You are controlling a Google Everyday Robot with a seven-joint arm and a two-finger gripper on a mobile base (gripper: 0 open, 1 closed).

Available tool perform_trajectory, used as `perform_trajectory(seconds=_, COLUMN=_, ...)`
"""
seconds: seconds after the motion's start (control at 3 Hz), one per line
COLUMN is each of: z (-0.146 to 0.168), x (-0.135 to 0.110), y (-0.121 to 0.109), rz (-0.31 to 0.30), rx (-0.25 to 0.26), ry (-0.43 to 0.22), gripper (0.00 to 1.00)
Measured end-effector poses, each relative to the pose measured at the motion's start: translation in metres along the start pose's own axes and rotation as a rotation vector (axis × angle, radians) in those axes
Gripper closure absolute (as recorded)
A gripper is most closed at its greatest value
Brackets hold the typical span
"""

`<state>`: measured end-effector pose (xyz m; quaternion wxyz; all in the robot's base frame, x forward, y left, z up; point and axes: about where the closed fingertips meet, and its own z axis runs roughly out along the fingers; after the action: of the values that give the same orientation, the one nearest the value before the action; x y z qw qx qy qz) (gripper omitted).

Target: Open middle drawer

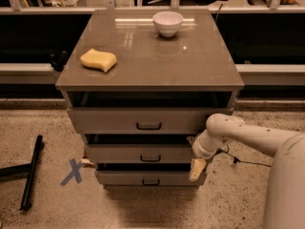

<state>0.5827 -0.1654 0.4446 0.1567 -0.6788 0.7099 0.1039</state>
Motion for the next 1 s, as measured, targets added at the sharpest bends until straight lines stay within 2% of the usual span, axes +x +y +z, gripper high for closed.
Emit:
perform_trajectory(seconds=0.33, z=0.013, x=-0.001, y=-0.003, rz=0.0, rx=-0.005, ry=0.006, gripper=0.18)
perform_trajectory(seconds=0.67, z=0.021, x=0.009, y=0.012, rz=0.021, rx=-0.021, ry=0.012, gripper=0.41)
perform_trajectory(seconds=1.0, z=0.019, x=0.011, y=0.017, rz=0.028, rx=-0.018, ry=0.011, gripper=0.72)
